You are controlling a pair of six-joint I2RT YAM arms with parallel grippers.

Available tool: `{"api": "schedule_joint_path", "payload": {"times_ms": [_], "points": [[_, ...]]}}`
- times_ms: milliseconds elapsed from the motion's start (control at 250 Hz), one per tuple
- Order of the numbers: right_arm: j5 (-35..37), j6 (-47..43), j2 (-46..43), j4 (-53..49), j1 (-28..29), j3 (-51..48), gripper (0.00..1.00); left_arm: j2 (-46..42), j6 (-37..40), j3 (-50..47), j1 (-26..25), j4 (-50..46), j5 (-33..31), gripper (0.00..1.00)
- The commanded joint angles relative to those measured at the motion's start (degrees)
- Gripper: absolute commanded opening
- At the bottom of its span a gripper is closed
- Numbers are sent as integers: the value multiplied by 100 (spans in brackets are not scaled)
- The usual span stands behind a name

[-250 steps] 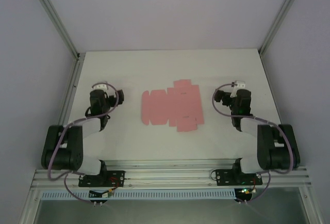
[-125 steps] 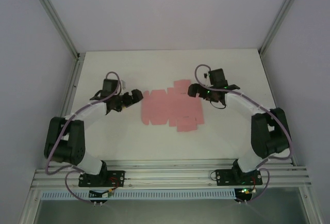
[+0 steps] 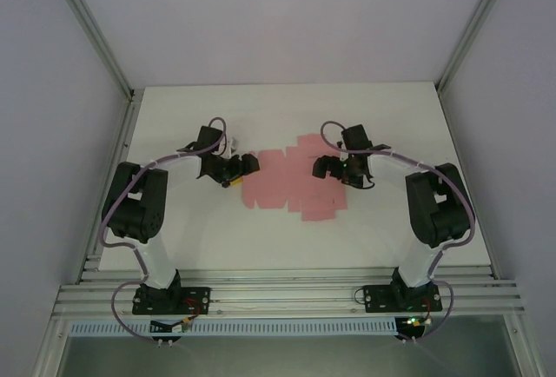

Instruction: Assemble paper box

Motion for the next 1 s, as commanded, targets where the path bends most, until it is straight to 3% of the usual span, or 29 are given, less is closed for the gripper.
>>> {"api": "schedule_joint_path", "payload": {"times_ms": [0,188,287,411,631,711,807,994], "points": [[-216,98,190,65,22,102,100,-34,163,171,-173,33,415,72],[-406,139,371,217,22,83,100,-155,-178,-35,-190,803,881,56],[-434,120,359,321,22,19,100,-149,-391,-168,-193,1226,1046,57],[-487,120,401,373,25,-13,100,-55,-170,-76,-198,783,589,58],[-427,158,438,348,22,6,100,0,461,305,-221,-519,-984,58],[-434,136,415,372,22,-5,100,27,506,298,-228,-494,-882,52],[-443,120,410,397,25,-18,100,161,433,307,-233,-318,-475,51],[-443,113,429,367,27,21,100,214,492,402,-234,-725,-1159,51]]}}
